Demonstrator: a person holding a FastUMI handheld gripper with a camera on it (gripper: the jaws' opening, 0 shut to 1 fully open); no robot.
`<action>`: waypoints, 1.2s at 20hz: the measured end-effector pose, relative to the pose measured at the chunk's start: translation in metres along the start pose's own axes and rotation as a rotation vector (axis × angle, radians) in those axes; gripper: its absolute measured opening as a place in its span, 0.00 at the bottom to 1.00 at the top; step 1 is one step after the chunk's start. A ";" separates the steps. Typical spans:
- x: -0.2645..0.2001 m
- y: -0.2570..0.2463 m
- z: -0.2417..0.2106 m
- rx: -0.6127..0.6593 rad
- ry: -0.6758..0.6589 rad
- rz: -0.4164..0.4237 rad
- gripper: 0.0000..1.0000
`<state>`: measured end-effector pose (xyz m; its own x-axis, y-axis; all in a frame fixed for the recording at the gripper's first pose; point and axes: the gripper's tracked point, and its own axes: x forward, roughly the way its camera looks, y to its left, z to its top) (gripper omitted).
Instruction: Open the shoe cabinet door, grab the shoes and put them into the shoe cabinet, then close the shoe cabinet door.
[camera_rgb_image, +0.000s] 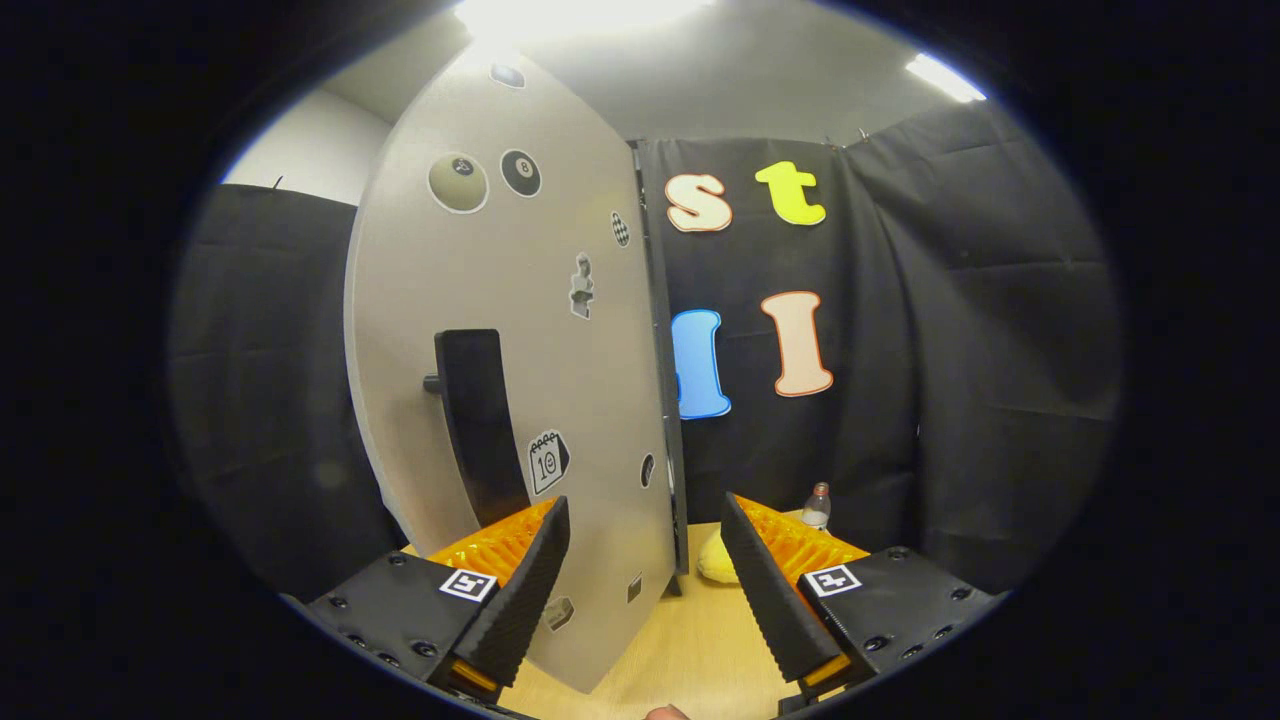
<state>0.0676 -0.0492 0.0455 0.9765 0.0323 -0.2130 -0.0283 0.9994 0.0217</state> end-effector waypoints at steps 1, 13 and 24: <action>0.004 0.006 0.002 -0.001 -0.003 0.003 0.96; 0.077 0.143 0.001 0.014 0.012 0.226 0.97; 0.027 0.146 0.004 -0.085 -0.045 0.219 0.98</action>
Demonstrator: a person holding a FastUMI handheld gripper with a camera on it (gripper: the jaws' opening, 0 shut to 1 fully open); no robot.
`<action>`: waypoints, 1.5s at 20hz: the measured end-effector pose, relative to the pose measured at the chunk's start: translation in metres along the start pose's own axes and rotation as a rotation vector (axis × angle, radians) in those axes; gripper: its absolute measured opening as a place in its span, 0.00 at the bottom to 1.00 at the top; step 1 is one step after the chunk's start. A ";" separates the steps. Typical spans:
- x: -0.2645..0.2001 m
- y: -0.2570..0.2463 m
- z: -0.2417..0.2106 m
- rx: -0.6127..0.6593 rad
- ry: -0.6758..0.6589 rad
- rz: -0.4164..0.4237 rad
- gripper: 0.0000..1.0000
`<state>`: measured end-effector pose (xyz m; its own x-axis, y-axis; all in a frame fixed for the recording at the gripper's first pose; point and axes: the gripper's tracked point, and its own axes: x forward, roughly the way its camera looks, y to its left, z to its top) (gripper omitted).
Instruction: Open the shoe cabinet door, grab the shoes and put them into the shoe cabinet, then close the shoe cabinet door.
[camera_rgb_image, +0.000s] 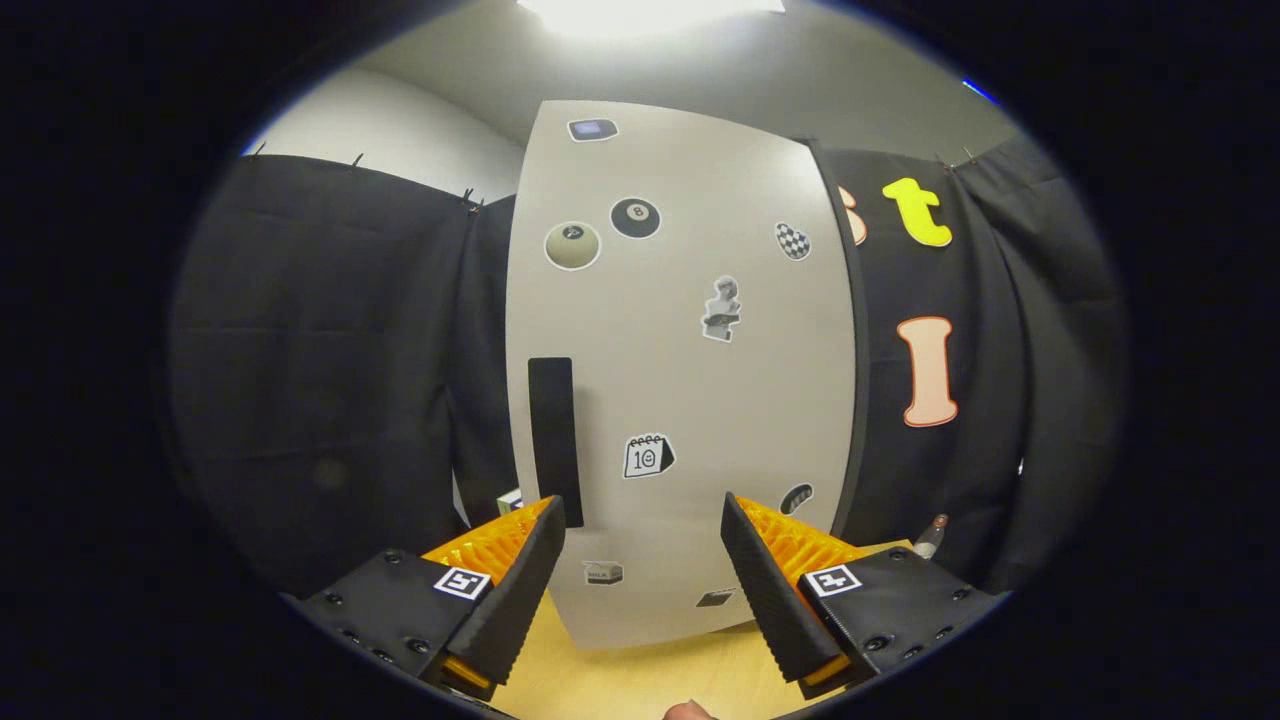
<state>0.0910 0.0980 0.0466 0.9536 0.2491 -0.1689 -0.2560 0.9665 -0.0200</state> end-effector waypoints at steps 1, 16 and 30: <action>-0.010 -0.004 -0.001 -0.007 -0.004 -0.015 0.98; -0.117 -0.083 -0.019 0.001 -0.047 -0.178 0.98; -0.118 -0.100 -0.028 -0.006 -0.048 -0.200 0.98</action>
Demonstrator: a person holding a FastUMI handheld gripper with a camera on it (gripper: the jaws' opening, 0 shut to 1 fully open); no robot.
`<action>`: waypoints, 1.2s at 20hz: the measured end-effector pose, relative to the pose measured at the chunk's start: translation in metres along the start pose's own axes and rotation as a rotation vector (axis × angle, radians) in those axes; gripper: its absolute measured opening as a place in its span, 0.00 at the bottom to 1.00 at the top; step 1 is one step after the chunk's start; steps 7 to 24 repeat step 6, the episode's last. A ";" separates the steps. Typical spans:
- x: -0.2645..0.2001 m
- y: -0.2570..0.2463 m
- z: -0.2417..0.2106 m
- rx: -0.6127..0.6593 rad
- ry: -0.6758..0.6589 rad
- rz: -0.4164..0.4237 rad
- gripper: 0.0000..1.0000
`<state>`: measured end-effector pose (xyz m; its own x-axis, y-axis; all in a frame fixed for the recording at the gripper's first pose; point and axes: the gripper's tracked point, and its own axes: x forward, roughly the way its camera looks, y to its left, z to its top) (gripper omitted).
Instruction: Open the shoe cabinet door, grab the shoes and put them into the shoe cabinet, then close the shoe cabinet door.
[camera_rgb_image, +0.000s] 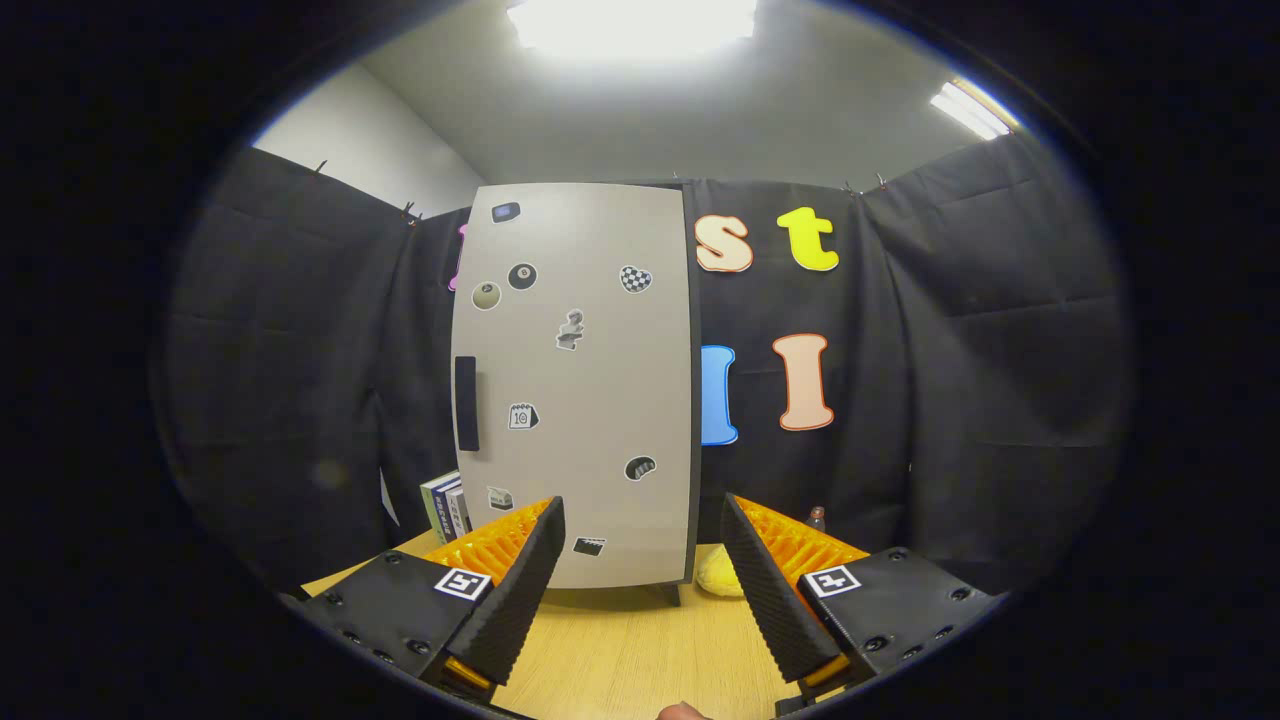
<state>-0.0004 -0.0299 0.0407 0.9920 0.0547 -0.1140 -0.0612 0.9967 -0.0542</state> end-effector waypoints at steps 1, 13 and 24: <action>0.002 0.000 -0.003 0.004 0.009 0.005 0.98; 0.002 -0.010 -0.005 0.005 0.010 -0.008 0.98; 0.002 -0.010 -0.005 0.005 0.010 -0.008 0.98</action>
